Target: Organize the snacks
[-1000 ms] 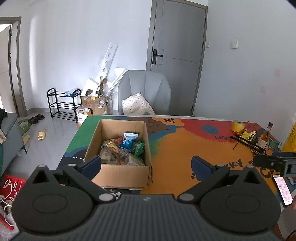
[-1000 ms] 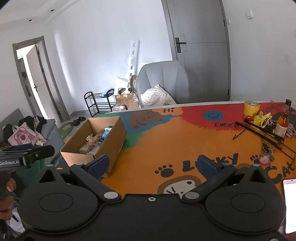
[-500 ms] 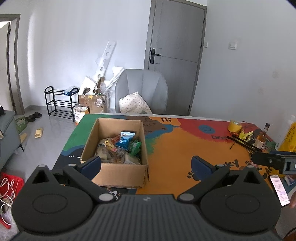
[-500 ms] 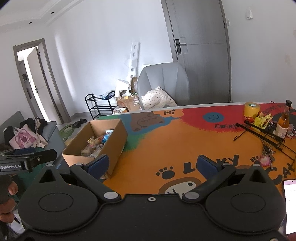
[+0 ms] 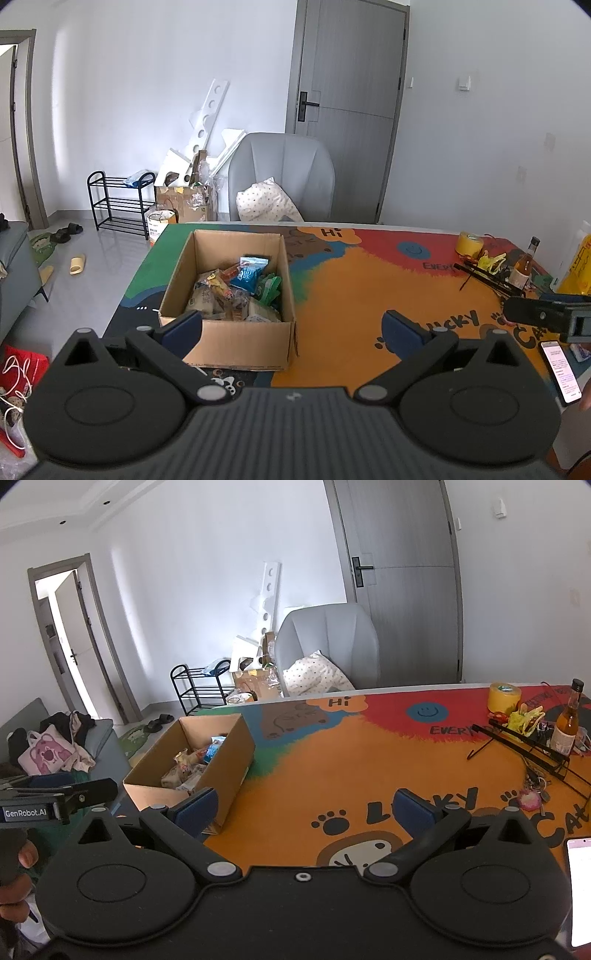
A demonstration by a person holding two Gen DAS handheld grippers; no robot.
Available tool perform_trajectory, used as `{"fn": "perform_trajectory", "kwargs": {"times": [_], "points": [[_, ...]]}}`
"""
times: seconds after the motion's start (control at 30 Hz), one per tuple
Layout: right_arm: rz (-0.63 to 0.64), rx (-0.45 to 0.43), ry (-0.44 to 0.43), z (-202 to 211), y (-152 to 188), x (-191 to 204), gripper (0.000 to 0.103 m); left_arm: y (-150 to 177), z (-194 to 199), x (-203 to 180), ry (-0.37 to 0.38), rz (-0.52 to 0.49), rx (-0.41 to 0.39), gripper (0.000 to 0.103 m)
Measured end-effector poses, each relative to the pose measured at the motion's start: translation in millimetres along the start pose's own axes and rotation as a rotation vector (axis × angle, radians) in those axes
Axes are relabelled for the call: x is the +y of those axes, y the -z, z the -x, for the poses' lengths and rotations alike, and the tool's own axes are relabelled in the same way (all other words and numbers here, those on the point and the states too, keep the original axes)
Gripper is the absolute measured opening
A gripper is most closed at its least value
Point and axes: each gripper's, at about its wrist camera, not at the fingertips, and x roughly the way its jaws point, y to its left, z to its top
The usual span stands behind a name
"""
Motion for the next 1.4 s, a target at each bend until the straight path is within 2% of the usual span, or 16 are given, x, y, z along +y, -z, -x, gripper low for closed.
{"fn": "perform_trajectory", "kwargs": {"times": [1.4], "points": [[0.007,0.014,-0.010,-3.8,2.6,3.3,0.103,6.7,-4.8,1.0,-0.005,0.001,0.012,0.103]]}}
